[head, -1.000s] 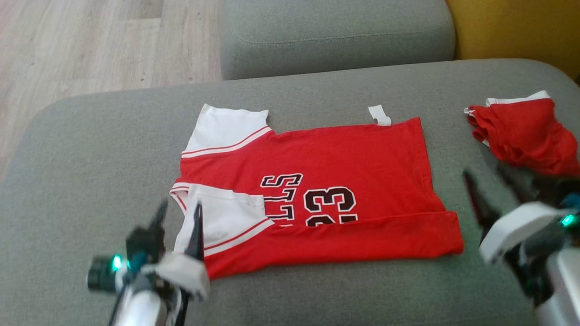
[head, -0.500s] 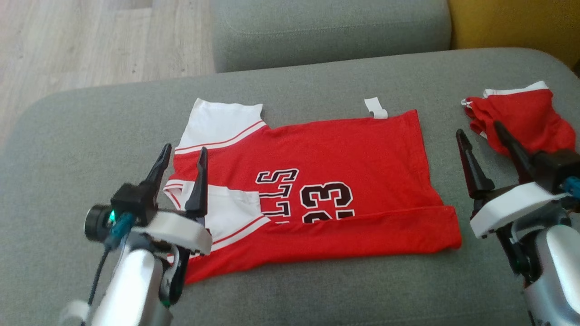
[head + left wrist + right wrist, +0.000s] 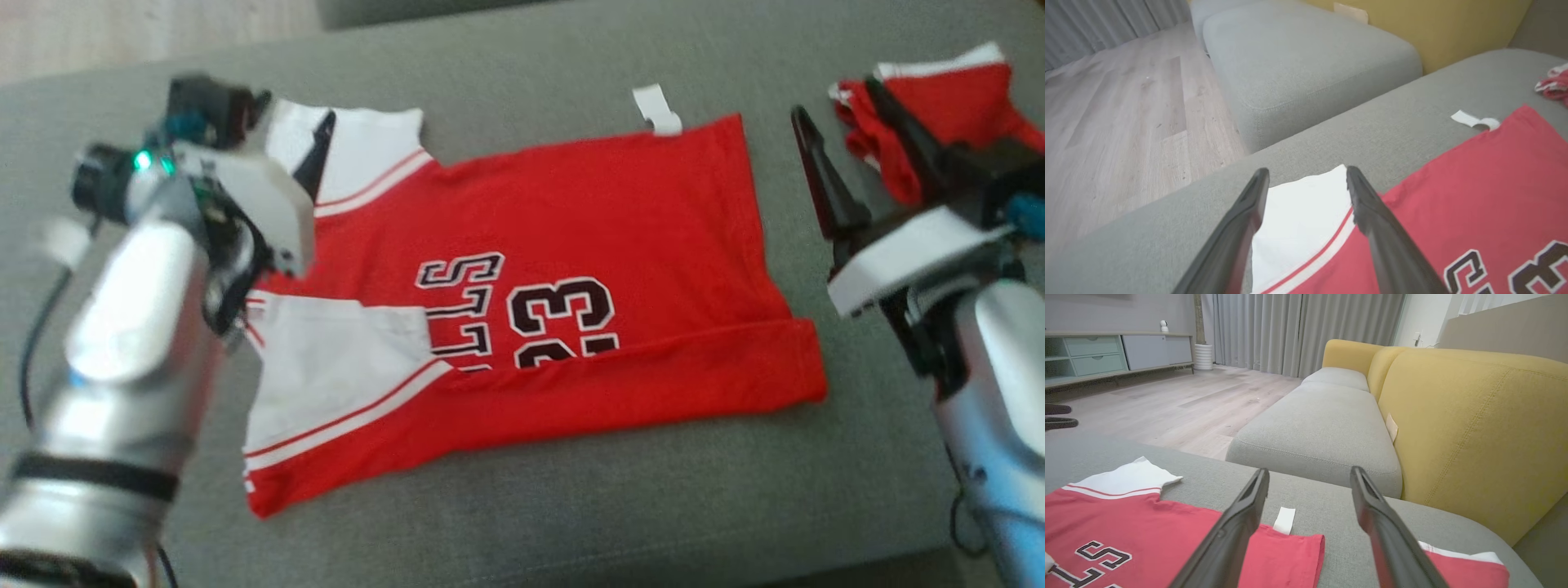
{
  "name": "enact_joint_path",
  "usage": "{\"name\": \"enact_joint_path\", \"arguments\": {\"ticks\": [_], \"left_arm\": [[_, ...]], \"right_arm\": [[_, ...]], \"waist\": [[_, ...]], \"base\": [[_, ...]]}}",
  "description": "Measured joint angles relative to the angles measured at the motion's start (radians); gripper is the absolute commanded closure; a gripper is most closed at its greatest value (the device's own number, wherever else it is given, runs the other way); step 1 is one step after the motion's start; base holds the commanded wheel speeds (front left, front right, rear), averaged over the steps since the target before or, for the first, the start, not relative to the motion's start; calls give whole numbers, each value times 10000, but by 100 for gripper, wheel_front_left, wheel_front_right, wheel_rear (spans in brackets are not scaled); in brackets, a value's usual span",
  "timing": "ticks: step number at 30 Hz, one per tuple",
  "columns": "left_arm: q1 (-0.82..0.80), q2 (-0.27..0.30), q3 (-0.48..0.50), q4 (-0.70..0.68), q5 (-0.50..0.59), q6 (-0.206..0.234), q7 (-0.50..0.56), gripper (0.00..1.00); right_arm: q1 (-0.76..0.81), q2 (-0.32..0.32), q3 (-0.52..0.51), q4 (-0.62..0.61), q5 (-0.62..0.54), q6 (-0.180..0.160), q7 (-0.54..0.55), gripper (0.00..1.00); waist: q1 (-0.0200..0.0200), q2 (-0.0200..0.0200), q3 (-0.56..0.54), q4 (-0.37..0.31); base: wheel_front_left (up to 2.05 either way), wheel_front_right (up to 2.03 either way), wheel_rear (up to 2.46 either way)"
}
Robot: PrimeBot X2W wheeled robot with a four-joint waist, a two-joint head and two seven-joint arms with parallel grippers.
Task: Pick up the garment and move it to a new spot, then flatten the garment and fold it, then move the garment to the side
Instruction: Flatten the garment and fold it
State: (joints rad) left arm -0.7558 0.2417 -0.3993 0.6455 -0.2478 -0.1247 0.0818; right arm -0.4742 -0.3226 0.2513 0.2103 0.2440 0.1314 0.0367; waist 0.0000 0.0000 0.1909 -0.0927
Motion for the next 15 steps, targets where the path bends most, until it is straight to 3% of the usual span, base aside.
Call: {"name": "enact_joint_path", "arguments": {"ticks": [7,11,15], "left_arm": [[-2144,1202,-1791,1755,-602,-73,786,0],[-2972,1664,-1971,2964,-508,-73,926,0],[-3432,1730,-1977,3908,-441,-73,872,0]], "right_arm": [[-1494,-330,826,81,134,0,-13,0],[-2058,-407,1235,84,221,0,-19,0],[-2389,-428,1546,54,309,0,-31,0]], "waist": [[1,0,1122,-736],[1,0,1647,-1113],[2,0,2048,-1437]], "base": [[0,0,0],[0,0,0],[0,0,0]]}}
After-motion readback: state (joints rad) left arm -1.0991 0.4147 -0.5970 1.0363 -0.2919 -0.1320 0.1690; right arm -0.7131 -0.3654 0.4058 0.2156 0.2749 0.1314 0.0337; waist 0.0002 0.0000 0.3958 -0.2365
